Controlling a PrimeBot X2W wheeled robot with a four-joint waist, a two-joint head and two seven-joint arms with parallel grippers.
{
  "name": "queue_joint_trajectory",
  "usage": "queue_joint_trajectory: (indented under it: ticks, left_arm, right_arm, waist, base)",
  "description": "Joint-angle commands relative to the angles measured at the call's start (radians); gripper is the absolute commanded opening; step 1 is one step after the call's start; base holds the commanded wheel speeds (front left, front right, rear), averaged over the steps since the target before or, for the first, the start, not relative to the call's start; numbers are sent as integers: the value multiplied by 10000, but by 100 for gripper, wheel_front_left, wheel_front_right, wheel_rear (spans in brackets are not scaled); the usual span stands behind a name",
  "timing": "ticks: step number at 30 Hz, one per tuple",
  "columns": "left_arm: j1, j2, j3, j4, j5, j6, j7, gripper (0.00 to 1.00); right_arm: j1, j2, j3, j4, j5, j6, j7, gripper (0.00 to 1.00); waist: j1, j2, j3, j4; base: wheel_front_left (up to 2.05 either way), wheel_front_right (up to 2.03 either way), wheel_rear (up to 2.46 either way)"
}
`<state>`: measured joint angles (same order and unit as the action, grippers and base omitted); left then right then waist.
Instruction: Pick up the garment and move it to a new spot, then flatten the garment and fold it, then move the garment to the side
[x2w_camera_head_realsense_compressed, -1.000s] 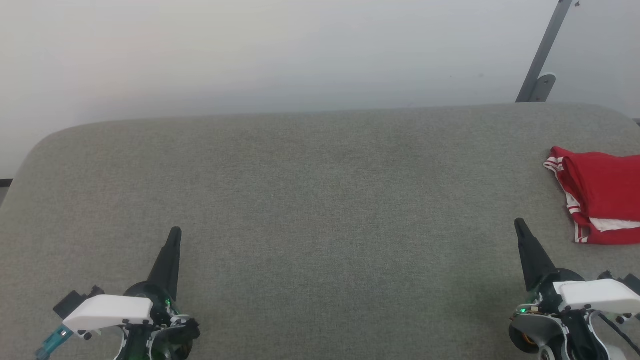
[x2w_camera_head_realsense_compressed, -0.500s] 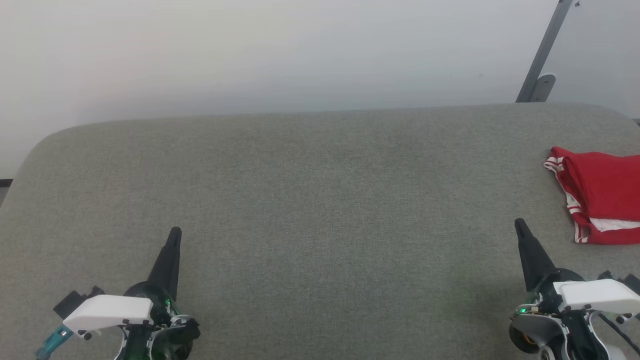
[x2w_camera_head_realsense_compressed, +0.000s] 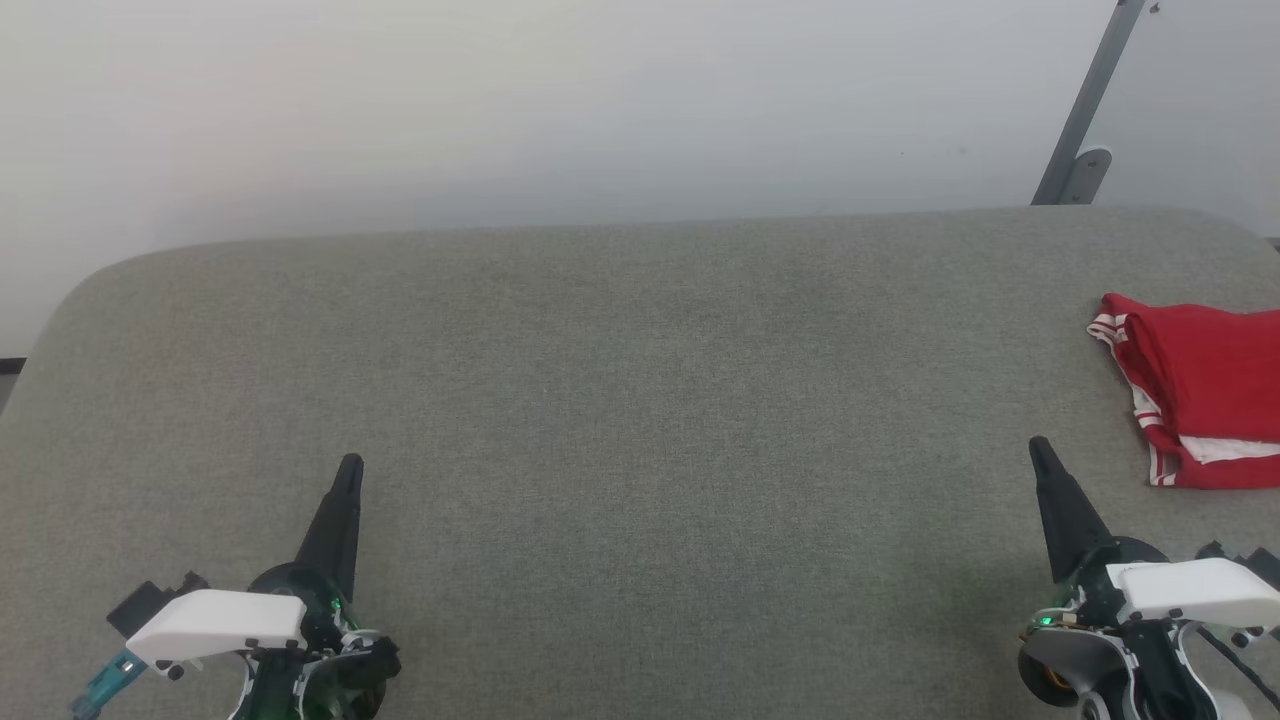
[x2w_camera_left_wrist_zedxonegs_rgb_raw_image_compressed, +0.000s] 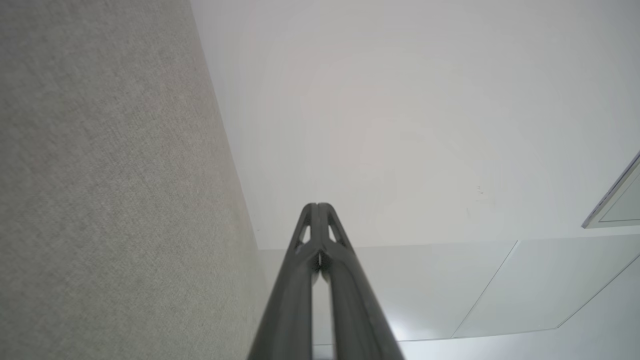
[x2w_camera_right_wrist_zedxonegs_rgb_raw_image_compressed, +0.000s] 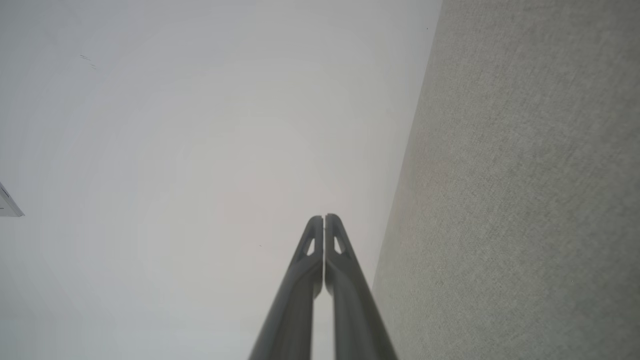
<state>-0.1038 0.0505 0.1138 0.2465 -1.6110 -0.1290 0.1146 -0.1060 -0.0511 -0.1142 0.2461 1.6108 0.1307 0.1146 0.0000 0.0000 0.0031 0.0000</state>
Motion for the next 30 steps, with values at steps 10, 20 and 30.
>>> queue_joint_trajectory:
  ticks: [10,20,30]
  left_arm:
    - [-113,-25,1,-7,-33,-31,27,0]
    - [-113,-25,-3,-7,-34,-31,26,0]
    - [-113,-25,-2,-8,-34,-31,25,0]
  right_arm:
    - [-43,37,-8,-36,40,0,26,0]
    - [-43,37,-9,-36,41,0,26,0]
    - [-43,37,-9,-35,41,0,26,0]
  waist:
    - [0,0,0,0]
    - [0,0,0,0]
    - [0,0,0,0]
  base:
    - [0,0,0]
    - [0,0,0]
    - [0,0,0]
